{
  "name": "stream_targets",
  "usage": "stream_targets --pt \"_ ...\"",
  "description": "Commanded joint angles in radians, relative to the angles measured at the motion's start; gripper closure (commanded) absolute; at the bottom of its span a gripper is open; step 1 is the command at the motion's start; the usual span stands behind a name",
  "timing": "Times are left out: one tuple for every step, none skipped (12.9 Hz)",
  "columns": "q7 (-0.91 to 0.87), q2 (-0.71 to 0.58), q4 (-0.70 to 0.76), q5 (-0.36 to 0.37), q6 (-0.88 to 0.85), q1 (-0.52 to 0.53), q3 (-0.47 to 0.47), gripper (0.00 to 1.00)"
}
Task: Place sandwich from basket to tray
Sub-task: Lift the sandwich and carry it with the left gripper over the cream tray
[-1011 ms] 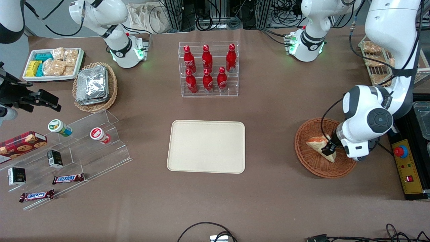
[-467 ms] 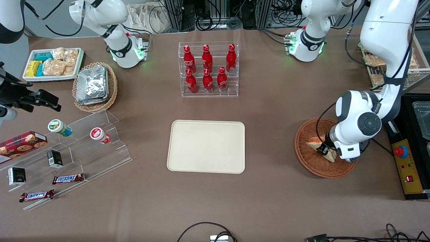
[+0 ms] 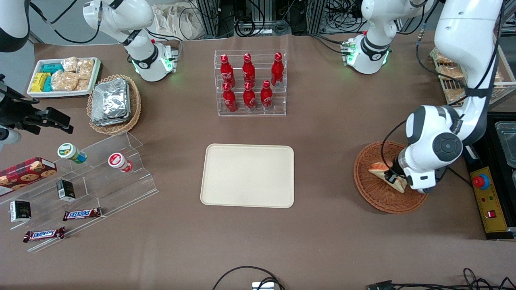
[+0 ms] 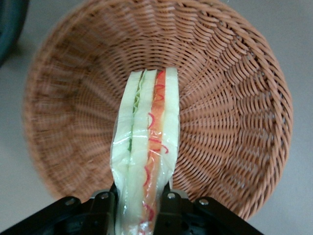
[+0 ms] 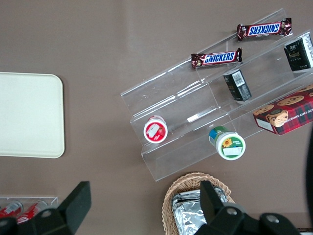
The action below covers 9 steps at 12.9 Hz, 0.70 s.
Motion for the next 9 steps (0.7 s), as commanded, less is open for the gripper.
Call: stream_targets --pt "0.178 -0.133 0.118 0.009 -0.278 -0.01 -0.005 1.0" --pt "0.253 -0.139 0.202 0.004 -0.384 -0.017 -0.016 1.0" --pt "0.313 -0.138 0.285 0.002 -0.482 -0.023 -0.022 1.0" --pt "0.367 -0.138 0.365 -0.002 -0.556 -0.023 -0.037 1.0" --pt "0.407 -0.139 0.436 -0.004 -0.61 -0.025 -0.061 1.0" --pt "0.419 -0.136 0.502 -0.004 -0.651 -0.029 -0.097 1.0" --pt "0.406 -0.136 0.525 -0.002 -0.676 -0.029 -0.132 1.0" --pt "0.4 -0.139 0.527 -0.004 -0.682 -0.029 -0.166 1.0" --pt "0.383 -0.141 0.524 -0.005 -0.686 -0.031 -0.195 1.0"
